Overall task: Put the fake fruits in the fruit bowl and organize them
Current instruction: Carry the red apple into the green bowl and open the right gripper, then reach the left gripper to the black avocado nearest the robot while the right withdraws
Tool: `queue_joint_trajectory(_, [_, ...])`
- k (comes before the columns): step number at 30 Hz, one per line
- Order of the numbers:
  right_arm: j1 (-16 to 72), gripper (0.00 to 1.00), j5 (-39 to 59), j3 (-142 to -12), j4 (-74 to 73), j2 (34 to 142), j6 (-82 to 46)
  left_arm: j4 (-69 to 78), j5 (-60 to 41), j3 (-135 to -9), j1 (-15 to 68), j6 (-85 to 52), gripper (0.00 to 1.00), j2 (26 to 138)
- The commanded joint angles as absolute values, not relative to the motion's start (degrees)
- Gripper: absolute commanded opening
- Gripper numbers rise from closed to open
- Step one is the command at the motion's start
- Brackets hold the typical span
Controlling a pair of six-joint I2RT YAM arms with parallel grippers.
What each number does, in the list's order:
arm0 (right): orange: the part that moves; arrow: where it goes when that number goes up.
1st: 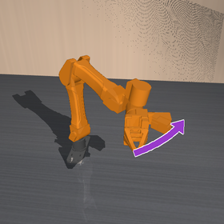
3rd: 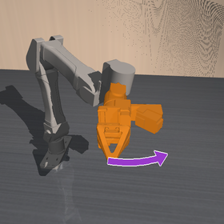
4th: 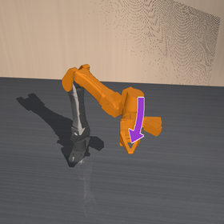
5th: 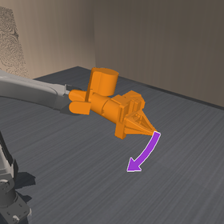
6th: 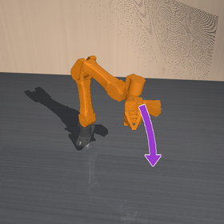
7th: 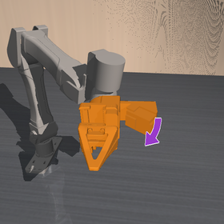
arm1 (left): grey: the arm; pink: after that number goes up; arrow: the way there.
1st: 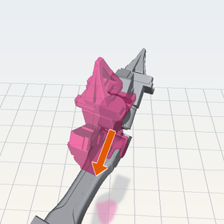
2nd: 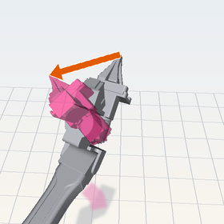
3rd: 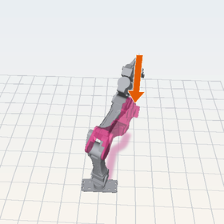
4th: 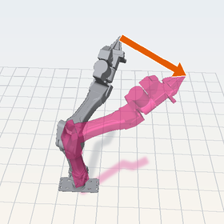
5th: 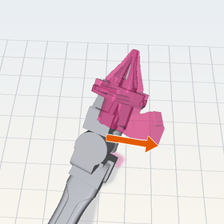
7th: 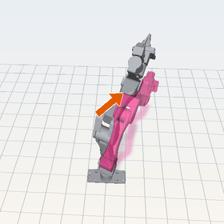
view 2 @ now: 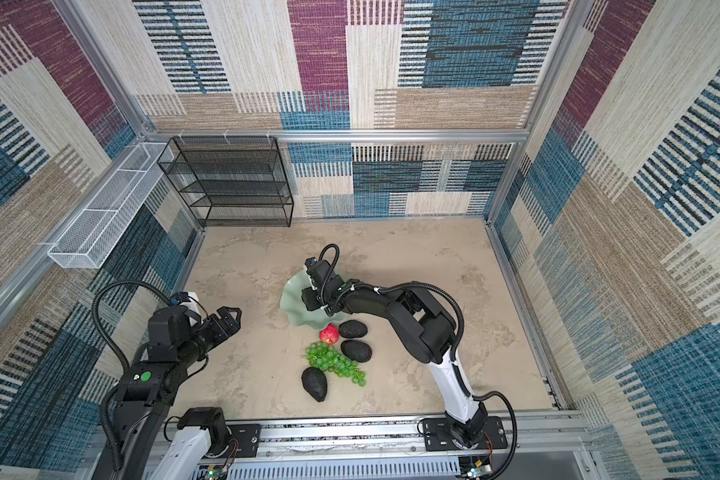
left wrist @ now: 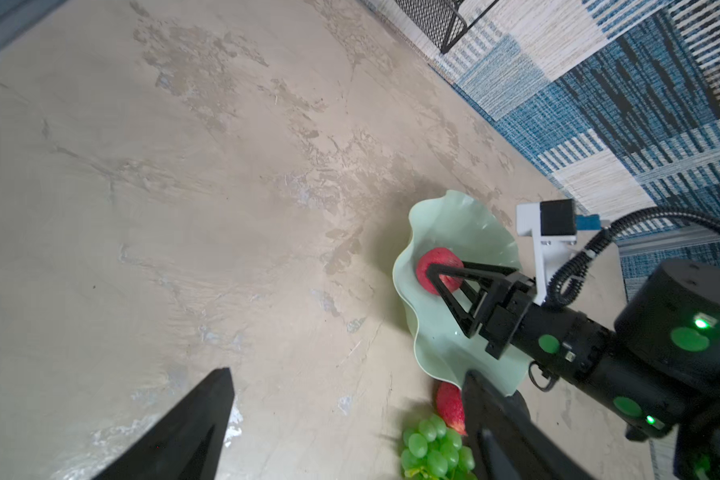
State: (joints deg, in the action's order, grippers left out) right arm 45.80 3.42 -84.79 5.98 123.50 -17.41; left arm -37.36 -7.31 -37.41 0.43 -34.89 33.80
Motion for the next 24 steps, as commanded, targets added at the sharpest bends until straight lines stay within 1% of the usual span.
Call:
queue_joint_trajectory(1, [45.5,0.62,4.6,-86.0,4.6,124.7,-18.0,-38.8,-13.2,-35.3,0.5,-37.5,0.87,32.3])
queue_joint_trajectory(4, [44.7,0.71,5.4,-85.1,4.0,123.5,-18.6,-39.6,-15.7,-33.7,0.9,-38.1,0.85,31.1])
queue_joint_trajectory(6, [43.9,0.76,4.9,-83.6,3.1,120.7,-18.8,-40.2,-17.0,-33.2,1.5,-38.2,0.85,30.6])
queue_joint_trajectory(8, [42.6,0.82,3.9,-80.8,1.4,116.1,-19.1,-40.8,-17.6,-33.0,3.0,-39.0,0.85,30.2])
queue_joint_trajectory(9, [42.0,0.83,3.5,-79.5,0.6,113.7,-19.2,-40.9,-17.7,-33.0,4.1,-39.4,0.84,30.2])
queue_joint_trajectory(12, [40.5,0.9,1.4,-73.9,-1.3,105.2,-19.1,-41.1,-15.4,-32.8,9.3,-40.9,0.83,30.3])
queue_joint_trajectory(14, [39.7,0.95,-0.7,-68.5,-3.6,98.8,-19.3,-41.1,-11.3,-32.7,14.9,-42.6,0.83,30.8])
queue_joint_trajectory(19, [37.4,0.97,-2.7,-57.2,-6.4,85.5,-21.5,-41.0,-1.8,-32.3,30.5,-49.1,0.83,33.3])
queue_joint_trajectory(24, [36.4,0.99,-5.3,-49.3,-6.7,77.6,-22.9,-38.1,5.0,-31.5,44.8,-54.8,0.84,39.8])
